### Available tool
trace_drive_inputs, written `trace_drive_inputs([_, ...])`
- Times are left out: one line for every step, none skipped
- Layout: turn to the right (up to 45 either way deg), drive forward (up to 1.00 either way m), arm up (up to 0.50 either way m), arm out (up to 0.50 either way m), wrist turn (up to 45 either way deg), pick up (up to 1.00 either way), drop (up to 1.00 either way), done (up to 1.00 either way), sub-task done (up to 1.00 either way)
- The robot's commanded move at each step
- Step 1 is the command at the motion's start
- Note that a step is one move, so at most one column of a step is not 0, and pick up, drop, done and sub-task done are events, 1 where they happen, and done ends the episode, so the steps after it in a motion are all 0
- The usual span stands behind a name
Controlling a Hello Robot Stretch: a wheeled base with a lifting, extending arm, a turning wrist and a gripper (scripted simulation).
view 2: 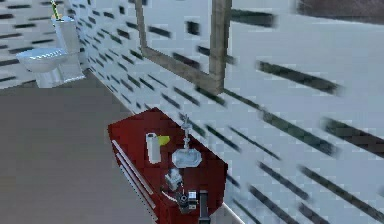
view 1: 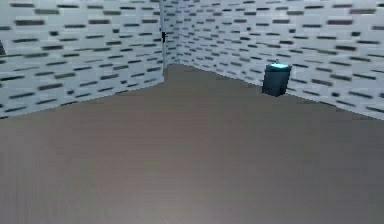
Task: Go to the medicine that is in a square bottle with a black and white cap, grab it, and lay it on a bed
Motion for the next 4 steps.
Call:
trace_drive_inputs([0.0, 0.00, 0.00, 0.00, 0.0, 1.00, 0.00, 0.00, 0.00])
trace_drive_inputs([0.0, 0.00, 0.10, 0.00, 0.0, 0.00, 0.00, 0.00, 0.00])
trace_drive_inputs([0.0, 0.00, 0.50, 0.00, 0.0, 0.00, 0.00, 0.00, 0.00])
trace_drive_inputs([0.0, 0.00, 0.04, 0.00, 0.0, 0.00, 0.00, 0.00, 0.00])
